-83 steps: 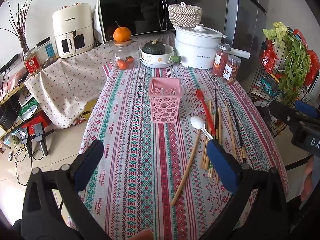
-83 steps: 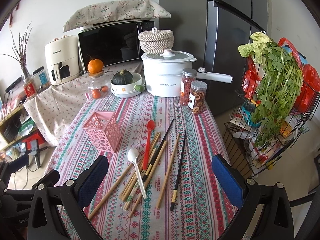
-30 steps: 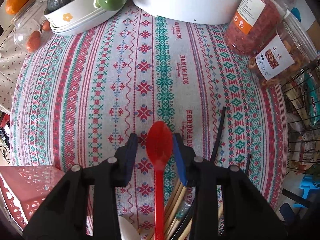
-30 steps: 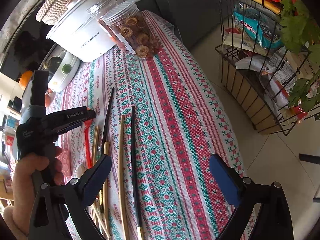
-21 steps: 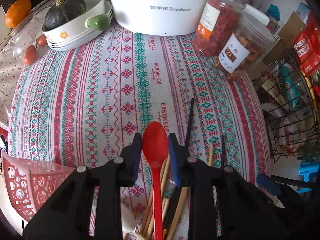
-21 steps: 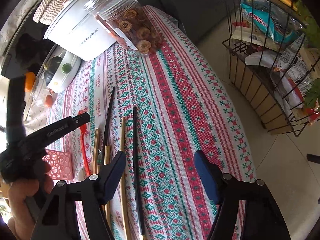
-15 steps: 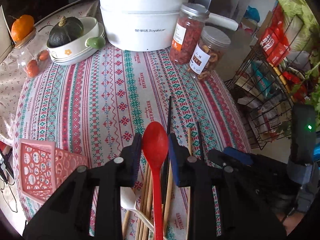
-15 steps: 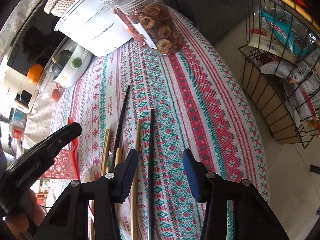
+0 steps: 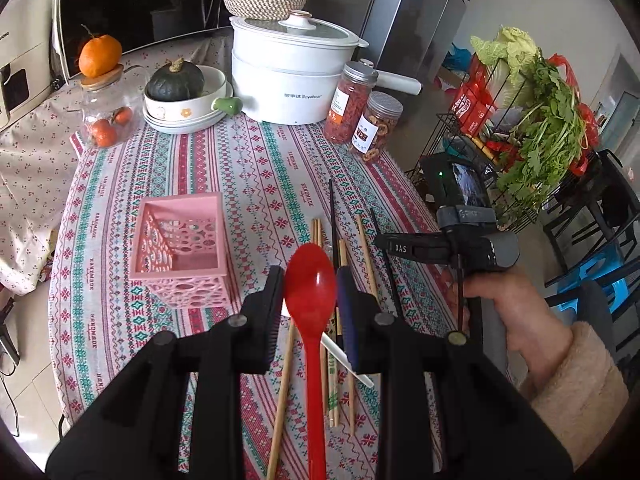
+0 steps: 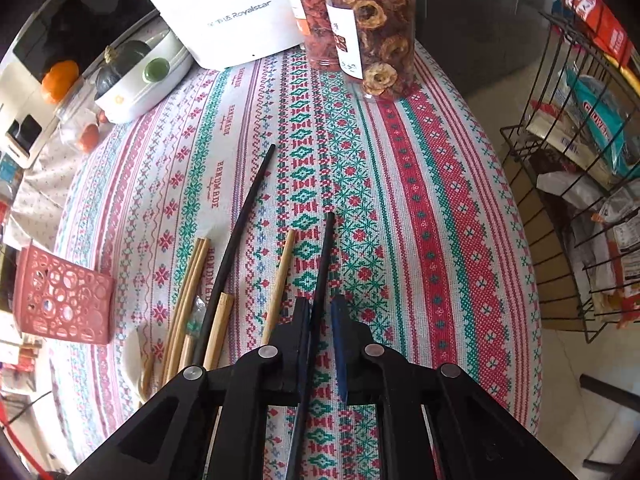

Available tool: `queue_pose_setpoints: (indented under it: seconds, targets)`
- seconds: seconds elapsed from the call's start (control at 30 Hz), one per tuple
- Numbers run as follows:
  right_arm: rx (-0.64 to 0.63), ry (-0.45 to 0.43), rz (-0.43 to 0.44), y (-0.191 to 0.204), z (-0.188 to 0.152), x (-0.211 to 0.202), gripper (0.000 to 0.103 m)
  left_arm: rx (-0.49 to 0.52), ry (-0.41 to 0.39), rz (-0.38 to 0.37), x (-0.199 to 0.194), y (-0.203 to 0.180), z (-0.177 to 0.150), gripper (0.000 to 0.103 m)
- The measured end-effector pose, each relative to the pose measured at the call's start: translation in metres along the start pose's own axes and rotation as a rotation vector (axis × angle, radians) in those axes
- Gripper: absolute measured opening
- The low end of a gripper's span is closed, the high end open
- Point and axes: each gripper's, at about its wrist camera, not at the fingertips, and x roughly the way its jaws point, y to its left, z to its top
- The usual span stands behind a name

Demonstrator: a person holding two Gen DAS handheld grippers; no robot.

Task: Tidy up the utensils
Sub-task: 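Carry the red spoon into the pink basket with the left gripper while the right gripper grasps a black chopstick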

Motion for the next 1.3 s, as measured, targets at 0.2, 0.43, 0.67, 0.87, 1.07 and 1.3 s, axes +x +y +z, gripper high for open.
queue_pose_setpoints:
  seconds: [0.2,0.43,0.67,0.87,1.07,1.3]
  targets:
    - [0.004,-0.09,0.011,0.003,-0.009,-0.029,0.006,-0.068,-0.133,-0.04,-0.038,0.031,-0.018,0.028]
    - [-0.06,-0.29,0.052,0.023,-0.034,-0.108,0.006,-0.092,-0.336,-0.04,-0.076,0.054,-0.011,0.028]
    - [-0.148,-0.45,0.041,0.048,-0.059,-0.168,0.005,-0.097,-0.544,-0.012,-0.1,0.064,0.004,0.029]
    - [-0.177,-0.572,0.043,0.065,-0.063,-0.203,0.005,-0.005,-0.757,0.096,-0.1,0.056,0.025,0.029]
    - [-0.184,-0.642,0.086,0.079,-0.056,-0.226,0.005,0.056,-0.857,0.196,-0.067,0.054,0.033,0.029]
    - [-0.219,-0.626,0.107,0.095,-0.054,-0.235,0.005,0.024,-0.823,0.261,-0.028,0.072,0.03,0.029]
